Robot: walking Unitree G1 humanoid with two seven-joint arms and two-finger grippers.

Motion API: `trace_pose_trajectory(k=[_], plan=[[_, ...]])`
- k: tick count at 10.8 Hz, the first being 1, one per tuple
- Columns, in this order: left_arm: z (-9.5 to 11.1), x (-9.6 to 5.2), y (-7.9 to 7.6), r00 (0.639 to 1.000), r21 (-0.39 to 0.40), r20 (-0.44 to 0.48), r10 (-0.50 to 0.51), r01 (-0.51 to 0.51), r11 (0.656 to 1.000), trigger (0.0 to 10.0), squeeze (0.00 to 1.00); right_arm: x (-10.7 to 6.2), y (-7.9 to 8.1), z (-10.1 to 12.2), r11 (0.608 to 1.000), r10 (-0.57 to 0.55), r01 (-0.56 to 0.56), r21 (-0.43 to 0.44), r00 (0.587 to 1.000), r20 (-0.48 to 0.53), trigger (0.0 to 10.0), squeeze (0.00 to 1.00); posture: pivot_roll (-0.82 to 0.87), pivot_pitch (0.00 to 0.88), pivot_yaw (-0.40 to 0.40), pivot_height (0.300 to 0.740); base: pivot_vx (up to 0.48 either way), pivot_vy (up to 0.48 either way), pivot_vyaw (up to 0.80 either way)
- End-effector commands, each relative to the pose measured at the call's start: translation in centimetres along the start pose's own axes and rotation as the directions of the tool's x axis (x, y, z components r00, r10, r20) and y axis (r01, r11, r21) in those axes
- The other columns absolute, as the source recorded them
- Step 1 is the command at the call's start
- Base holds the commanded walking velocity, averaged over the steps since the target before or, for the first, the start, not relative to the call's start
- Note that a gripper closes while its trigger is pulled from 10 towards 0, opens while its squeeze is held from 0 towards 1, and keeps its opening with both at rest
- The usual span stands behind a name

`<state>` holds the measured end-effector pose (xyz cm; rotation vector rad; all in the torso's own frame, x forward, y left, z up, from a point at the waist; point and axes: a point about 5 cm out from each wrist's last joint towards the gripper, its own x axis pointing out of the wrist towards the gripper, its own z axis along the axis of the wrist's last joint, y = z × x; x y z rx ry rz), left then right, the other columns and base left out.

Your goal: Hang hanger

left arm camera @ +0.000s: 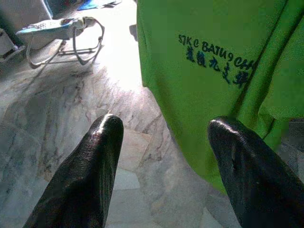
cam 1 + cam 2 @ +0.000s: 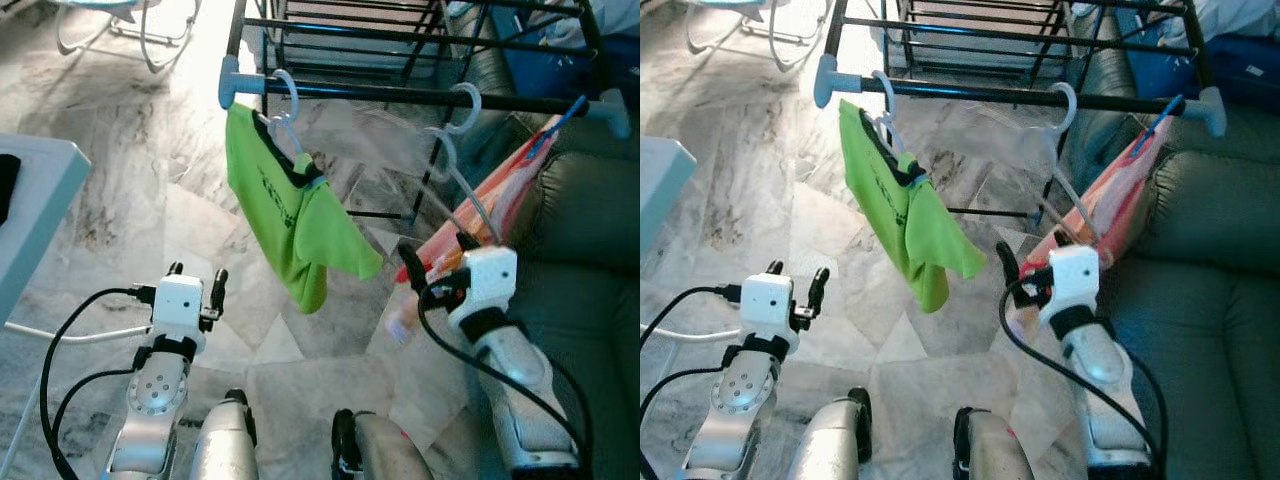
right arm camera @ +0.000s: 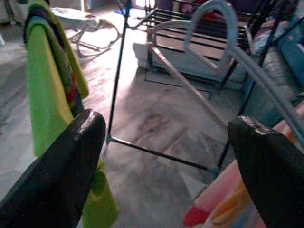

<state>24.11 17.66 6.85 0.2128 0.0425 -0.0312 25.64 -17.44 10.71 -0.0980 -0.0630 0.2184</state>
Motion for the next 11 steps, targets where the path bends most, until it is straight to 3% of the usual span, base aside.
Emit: trace_pose_trajectory(k=[1, 5, 8, 11], plan=[[-0.5, -0.3, 0.0, 1.000, 0.000, -0.023, 0.003, -0.003, 1.000, 10.0, 0.00, -0.4, -0.1, 0.1, 1.000, -0.011, 0.011, -0.014, 1.000, 0.011, 10.0, 0.09, 0.02, 0.230, -0.057, 0.740, -0.345, 0.000, 0.00], [-0.5, 0.0, -0.1, 1.000, 0.004, -0.019, -0.002, 0.002, 1.000, 10.0, 0.00, -0.8, -1.3, -0.4, 0.995, -0.095, 0.095, -0.039, 0.996, 0.001, 10.0, 0.09, 0.01, 0.225, -0.054, 0.740, -0.384, 0.000, 0.00], [0.3, 1.2, 0.0, 1.000, 0.005, 0.011, 0.002, -0.002, 1.000, 10.0, 0.00, -0.6, -1.1, -0.7, 0.993, -0.107, 0.107, -0.047, 0.994, 0.005, 10.0, 0.09, 0.00, 0.239, -0.054, 0.740, -0.395, 0.000, 0.00], [0.2, 1.4, 0.1, 1.000, 0.017, 0.013, -0.007, 0.007, 1.000, 10.0, 0.00, -1.0, -0.4, -1.3, 0.991, -0.131, 0.130, -0.034, 0.991, -0.004, 10.0, 0.09, -0.02, 0.255, -0.046, 0.740, -0.361, 0.000, 0.00]])
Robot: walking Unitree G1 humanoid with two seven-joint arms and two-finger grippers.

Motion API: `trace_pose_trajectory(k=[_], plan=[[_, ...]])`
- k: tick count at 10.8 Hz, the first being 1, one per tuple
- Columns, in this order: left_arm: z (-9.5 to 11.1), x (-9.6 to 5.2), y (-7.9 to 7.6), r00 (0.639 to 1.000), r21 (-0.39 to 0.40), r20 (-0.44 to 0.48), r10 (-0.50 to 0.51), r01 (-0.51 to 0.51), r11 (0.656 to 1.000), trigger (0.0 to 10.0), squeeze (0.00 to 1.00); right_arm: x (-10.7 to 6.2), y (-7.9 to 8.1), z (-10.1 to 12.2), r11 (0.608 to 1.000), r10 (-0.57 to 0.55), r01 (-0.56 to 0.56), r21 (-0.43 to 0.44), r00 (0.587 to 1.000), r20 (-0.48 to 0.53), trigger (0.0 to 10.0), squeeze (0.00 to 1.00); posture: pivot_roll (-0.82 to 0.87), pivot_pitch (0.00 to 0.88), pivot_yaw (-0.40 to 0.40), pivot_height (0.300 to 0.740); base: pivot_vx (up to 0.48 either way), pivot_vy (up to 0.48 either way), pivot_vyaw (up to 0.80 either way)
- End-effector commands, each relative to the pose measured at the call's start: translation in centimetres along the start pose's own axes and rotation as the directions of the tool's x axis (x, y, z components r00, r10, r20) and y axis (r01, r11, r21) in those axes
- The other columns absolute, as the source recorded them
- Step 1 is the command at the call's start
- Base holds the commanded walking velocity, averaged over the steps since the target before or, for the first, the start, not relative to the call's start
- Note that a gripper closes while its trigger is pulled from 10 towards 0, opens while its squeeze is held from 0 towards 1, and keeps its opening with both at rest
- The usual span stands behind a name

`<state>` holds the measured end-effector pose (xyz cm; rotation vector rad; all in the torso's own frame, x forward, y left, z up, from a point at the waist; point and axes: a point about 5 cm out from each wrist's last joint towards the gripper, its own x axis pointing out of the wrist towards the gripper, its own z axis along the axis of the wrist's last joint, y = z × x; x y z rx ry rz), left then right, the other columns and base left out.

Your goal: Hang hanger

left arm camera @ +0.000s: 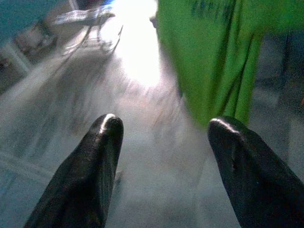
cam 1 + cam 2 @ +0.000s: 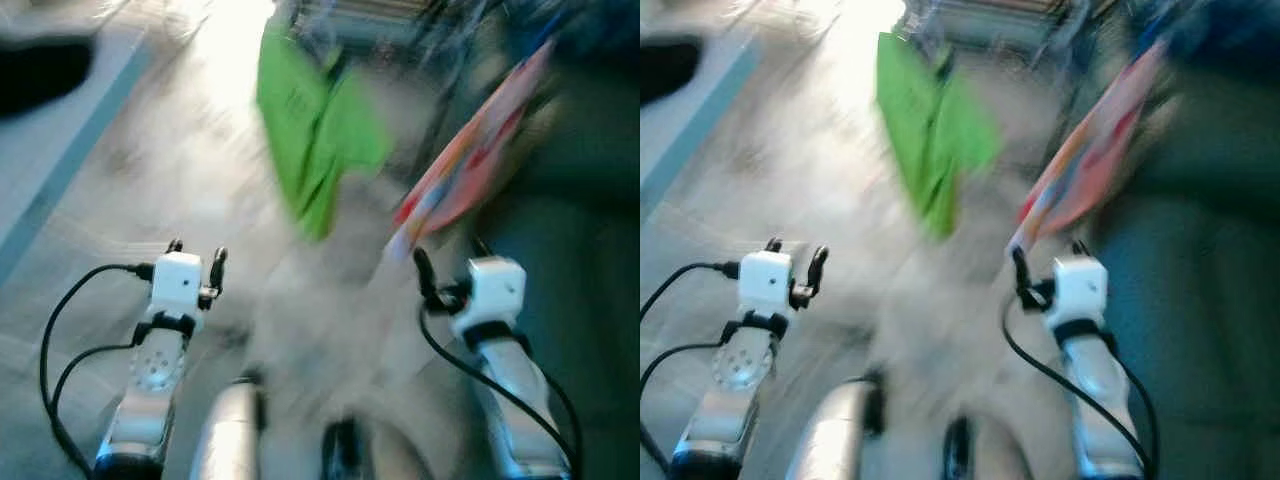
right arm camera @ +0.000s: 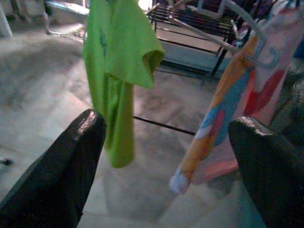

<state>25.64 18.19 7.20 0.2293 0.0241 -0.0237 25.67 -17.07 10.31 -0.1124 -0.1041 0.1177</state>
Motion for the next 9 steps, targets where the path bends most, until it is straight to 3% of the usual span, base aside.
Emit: trace_pose_trajectory(k=[1, 5, 7, 9], plan=[[-0.1, 0.0, -0.5, 1.000, 0.001, 0.000, -0.017, 0.017, 1.000, 10.0, 0.00, -1.1, -0.7, -1.0, 0.999, -0.030, 0.029, -0.014, 0.999, -0.040, 10.0, 0.09, -0.01, 0.249, -0.044, 0.740, 0.000, 0.000, 0.00], [-0.1, -0.2, -0.1, 1.000, 0.003, 0.004, 0.012, -0.012, 1.000, 10.0, 0.00, -0.7, -0.9, -1.3, 0.998, -0.054, 0.053, -0.013, 0.997, -0.046, 10.0, 0.09, 0.01, 0.225, -0.046, 0.740, 0.000, 0.000, 0.00], [-0.4, -0.5, 0.1, 0.998, 0.023, 0.005, 0.057, -0.057, 0.998, 10.0, 0.00, -0.4, -1.4, -1.5, 0.996, -0.088, 0.088, 0.001, 0.995, -0.049, 10.0, 0.02, 0.02, 0.199, -0.040, 0.740, 0.000, 0.000, 0.00], [0.6, 0.6, 1.7, 0.983, 0.063, 0.071, 0.170, -0.175, 0.983, 10.0, 0.00, 0.2, -1.8, -1.9, 0.994, -0.107, 0.106, -0.016, 0.993, -0.044, 10.0, 0.00, 0.03, 0.162, -0.034, 0.740, 0.000, 0.000, 0.00]])
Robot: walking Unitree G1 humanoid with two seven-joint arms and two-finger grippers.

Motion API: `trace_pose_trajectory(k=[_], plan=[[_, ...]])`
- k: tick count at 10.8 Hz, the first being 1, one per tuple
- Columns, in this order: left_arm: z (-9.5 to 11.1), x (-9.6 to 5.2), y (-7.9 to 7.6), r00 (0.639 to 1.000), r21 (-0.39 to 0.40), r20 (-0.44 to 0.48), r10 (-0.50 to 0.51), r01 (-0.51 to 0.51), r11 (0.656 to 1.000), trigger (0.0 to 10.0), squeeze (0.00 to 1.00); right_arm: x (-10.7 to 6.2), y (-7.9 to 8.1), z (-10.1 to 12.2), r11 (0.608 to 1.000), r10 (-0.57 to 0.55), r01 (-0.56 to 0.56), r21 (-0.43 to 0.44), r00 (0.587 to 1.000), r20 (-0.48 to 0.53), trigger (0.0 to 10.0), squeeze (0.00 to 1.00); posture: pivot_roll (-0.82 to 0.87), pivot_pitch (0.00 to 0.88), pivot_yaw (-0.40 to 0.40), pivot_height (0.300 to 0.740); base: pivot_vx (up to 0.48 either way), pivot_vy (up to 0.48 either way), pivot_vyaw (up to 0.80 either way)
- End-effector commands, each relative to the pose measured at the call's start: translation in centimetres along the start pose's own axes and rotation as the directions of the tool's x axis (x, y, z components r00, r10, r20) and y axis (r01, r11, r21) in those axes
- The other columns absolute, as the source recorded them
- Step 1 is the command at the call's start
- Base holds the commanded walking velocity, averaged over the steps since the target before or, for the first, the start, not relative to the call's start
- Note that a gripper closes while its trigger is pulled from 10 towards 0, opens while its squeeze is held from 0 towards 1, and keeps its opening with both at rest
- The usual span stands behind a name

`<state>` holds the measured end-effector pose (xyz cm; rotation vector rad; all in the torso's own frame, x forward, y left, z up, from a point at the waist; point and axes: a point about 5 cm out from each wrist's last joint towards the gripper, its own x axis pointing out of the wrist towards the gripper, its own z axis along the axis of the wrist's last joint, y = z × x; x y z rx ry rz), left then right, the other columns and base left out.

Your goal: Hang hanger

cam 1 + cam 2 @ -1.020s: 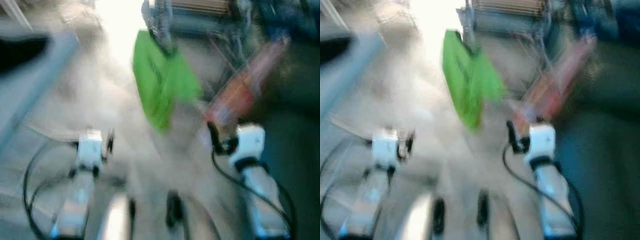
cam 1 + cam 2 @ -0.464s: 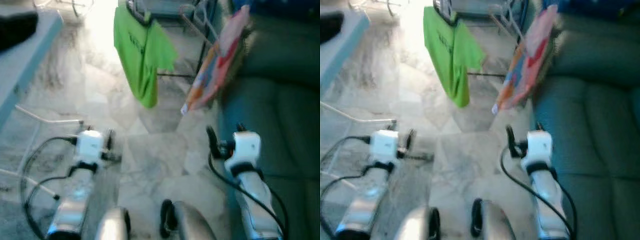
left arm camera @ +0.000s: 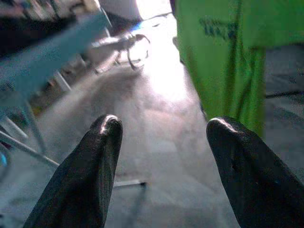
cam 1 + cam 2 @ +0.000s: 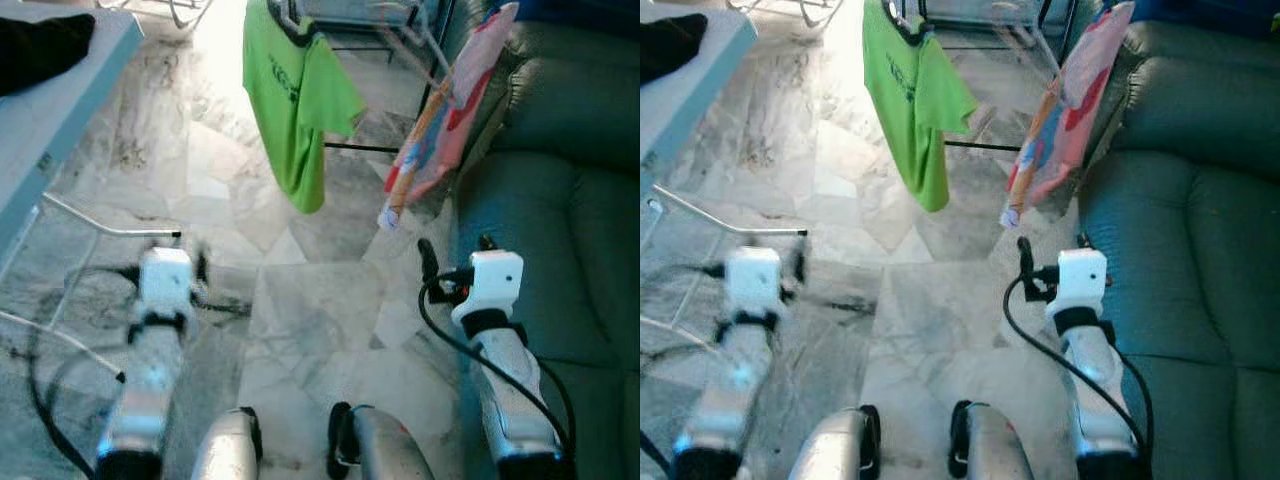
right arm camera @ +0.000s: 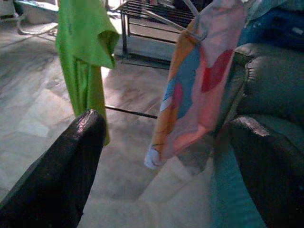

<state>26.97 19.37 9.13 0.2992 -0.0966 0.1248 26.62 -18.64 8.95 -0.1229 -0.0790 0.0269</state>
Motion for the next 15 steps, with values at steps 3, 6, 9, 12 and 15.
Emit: trace_pose_trajectory(k=[3, 6, 9, 12, 15], plan=[[-0.9, -0.4, 1.1, 0.997, 0.025, -0.024, 0.069, -0.069, 0.997, 10.0, 0.00, 0.1, 0.1, -1.7, 1.000, 0.002, -0.002, -0.010, 0.999, -0.044, 10.0, 0.00, 0.09, 0.083, -0.059, 0.740, 0.000, 0.000, 0.00], [-3.2, -5.6, 1.8, 0.989, 0.043, -0.113, 0.093, -0.089, 0.995, 10.0, 0.00, -3.0, -0.7, -3.4, 0.998, -0.012, 0.018, 0.056, 0.994, -0.110, 10.0, 0.00, 0.10, 0.106, -0.065, 0.740, 0.000, 0.000, 0.00], [-3.3, -6.2, 0.7, 0.990, 0.042, -0.125, 0.070, -0.065, 0.997, 10.0, 0.00, -2.9, 0.1, -3.3, 0.999, 0.014, -0.010, 0.042, 0.996, -0.093, 10.0, 0.00, 0.09, 0.091, -0.062, 0.740, 0.000, 0.000, 0.00], [-2.7, -5.6, 0.4, 0.995, 0.057, -0.095, 0.021, -0.015, 0.998, 10.0, 0.00, -3.0, 0.2, -3.3, 0.998, -0.025, 0.030, 0.061, 0.996, -0.085, 10.0, 0.00, 0.06, 0.108, -0.021, 0.740, 0.000, 0.000, 0.69], [-2.1, -4.5, -0.1, 0.996, 0.075, -0.069, -0.057, 0.062, 0.995, 10.0, 0.00, -3.1, -0.1, -3.5, 0.991, -0.093, 0.100, 0.086, 0.992, -0.087, 10.0, 0.00, 0.04, 0.123, 0.038, 0.740, 0.000, 0.000, 0.00]])
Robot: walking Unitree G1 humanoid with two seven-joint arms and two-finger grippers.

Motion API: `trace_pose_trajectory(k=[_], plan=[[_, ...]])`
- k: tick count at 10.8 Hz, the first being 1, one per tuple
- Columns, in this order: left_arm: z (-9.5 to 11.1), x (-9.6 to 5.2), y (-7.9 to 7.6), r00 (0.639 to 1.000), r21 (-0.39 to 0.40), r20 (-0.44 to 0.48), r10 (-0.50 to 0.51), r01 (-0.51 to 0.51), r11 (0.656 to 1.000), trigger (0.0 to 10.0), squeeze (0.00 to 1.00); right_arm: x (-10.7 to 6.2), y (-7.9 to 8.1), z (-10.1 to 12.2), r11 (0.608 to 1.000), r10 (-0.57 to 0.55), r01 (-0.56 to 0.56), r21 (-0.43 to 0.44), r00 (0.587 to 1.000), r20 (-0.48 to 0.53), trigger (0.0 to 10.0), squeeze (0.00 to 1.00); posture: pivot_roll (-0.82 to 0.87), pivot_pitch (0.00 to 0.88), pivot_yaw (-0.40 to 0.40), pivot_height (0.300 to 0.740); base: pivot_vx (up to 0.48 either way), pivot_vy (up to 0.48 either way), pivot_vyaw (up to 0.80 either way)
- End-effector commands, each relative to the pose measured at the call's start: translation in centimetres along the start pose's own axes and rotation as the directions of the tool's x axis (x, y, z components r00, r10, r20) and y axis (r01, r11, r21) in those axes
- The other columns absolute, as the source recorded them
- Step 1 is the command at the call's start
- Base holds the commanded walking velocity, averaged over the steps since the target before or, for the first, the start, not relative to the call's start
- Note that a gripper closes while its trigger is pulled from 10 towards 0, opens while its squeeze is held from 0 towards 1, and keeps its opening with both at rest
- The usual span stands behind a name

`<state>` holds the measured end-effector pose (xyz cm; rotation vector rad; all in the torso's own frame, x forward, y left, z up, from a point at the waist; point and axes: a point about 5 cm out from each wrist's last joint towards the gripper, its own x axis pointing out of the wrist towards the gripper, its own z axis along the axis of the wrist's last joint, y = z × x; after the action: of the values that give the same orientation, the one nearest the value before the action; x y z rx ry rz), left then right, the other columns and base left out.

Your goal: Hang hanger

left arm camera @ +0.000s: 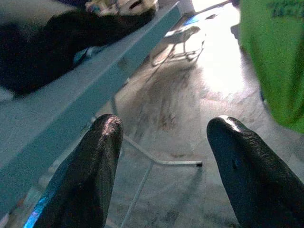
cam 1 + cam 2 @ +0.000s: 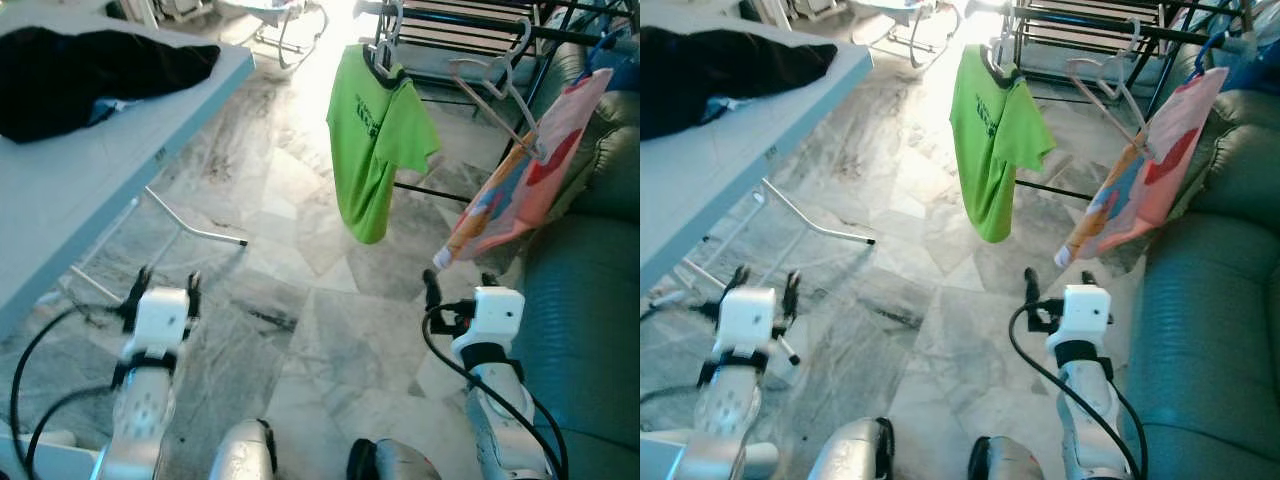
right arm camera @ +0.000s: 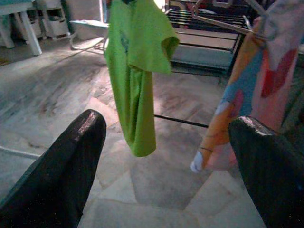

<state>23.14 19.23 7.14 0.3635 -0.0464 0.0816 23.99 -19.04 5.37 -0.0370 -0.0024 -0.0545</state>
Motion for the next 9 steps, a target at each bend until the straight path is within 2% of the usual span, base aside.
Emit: trace_pose_trajectory(k=[1, 3, 5, 7, 9], plan=[[-0.4, -0.2, -0.1, 1.000, 0.014, -0.021, -0.019, 0.019, 1.000, 10.0, 0.00, -0.2, -0.2, -0.1, 1.000, -0.021, 0.021, 0.009, 1.000, 0.000, 10.0, 0.00, 0.04, 0.126, 0.041, 0.740, 0.000, 0.000, 0.00], [0.9, 0.5, -1.4, 0.995, 0.027, 0.033, -0.092, 0.091, 0.995, 10.0, 0.00, -1.0, -0.7, -0.1, 0.998, -0.067, 0.067, 0.001, 0.998, 0.008, 10.0, 0.00, 0.01, 0.170, 0.080, 0.740, 0.000, 0.000, 0.00], [1.9, 0.8, -1.7, 0.991, 0.032, 0.067, -0.116, 0.114, 0.993, 10.0, 0.00, -0.8, -1.6, 0.3, 0.995, -0.095, 0.095, -0.012, 0.995, 0.022, 10.0, 0.00, 0.01, 0.182, 0.076, 0.740, 0.000, 0.000, 0.00], [1.7, 1.5, -1.7, 0.996, -0.012, 0.051, -0.069, 0.070, 0.998, 10.0, 0.00, 0.0, -2.0, 1.2, 0.995, -0.072, 0.074, -0.063, 0.996, 0.043, 10.0, 0.00, -0.02, 0.155, 0.021, 0.740, 0.000, 0.000, 0.00], [1.0, 1.3, -3.3, 0.996, -0.030, 0.039, -0.074, 0.076, 0.997, 10.0, 0.00, -0.4, -3.9, 2.2, 0.990, -0.104, 0.108, -0.085, 0.993, 0.053, 10.0, 0.00, -0.10, 0.098, -0.056, 0.740, 0.000, 0.000, 0.00]])
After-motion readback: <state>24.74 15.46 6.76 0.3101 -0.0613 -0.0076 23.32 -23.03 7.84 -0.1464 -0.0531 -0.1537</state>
